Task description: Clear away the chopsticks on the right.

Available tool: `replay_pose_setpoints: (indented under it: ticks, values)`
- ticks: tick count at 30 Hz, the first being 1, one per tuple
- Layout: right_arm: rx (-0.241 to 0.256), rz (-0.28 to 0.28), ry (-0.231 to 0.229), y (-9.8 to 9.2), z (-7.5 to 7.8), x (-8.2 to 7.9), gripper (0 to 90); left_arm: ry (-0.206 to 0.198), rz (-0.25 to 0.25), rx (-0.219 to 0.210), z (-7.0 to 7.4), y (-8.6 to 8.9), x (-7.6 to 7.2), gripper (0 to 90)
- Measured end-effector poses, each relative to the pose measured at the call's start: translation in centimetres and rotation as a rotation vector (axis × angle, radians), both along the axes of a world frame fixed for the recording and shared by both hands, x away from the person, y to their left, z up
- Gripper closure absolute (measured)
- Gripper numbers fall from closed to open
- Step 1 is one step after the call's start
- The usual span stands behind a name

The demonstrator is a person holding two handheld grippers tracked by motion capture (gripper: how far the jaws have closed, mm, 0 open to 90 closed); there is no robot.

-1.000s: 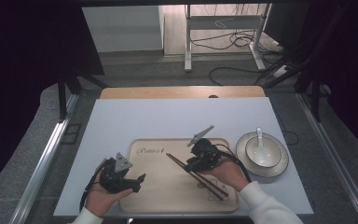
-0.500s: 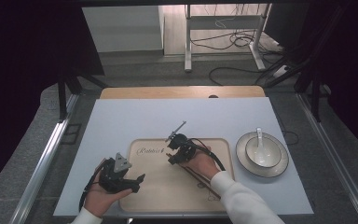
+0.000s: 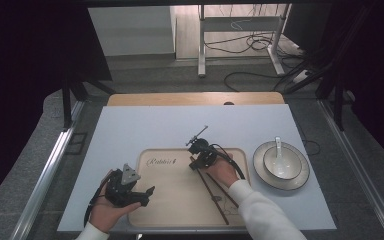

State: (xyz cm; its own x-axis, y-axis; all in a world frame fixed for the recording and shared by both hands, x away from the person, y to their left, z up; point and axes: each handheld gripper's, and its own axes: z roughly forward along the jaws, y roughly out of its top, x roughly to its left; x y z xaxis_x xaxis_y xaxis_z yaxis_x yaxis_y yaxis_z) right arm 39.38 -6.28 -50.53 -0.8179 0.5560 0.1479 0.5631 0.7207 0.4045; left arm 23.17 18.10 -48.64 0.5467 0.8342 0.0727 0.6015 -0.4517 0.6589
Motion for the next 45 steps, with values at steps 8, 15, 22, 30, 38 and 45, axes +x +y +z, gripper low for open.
replay_pose_setpoints:
  ticks: [8, 15, 22, 30, 38, 45]
  values:
    - [-0.024, -0.094, -0.015, -3.5, 0.3, 0.7, 89.2, 0.000, 0.001, 0.002, 0.0, 0.1, 0.0, 14.2]
    - [-0.059, -0.182, -0.033, -7.1, 0.7, 0.9, 89.2, -0.001, 0.001, 0.005, 0.0, 0.0, 0.0, 14.2]
    - [-0.109, -0.239, -0.053, -10.2, 1.0, 0.5, 89.2, -0.002, 0.002, 0.005, 0.0, 0.0, 0.0, 14.3]
    - [-0.114, -0.265, -0.074, -12.2, 1.6, -0.1, 89.1, -0.003, -0.002, 0.008, 0.0, -0.1, 0.1, 14.2]
    - [-0.035, -0.214, -0.119, -11.4, 2.6, -1.3, 89.1, 0.002, 0.005, 0.010, -0.1, 0.0, 0.2, 14.3]
    - [0.076, -0.167, -0.170, -12.7, 4.8, -4.0, 89.1, -0.002, 0.008, 0.007, 0.0, 0.1, 0.1, 14.3]
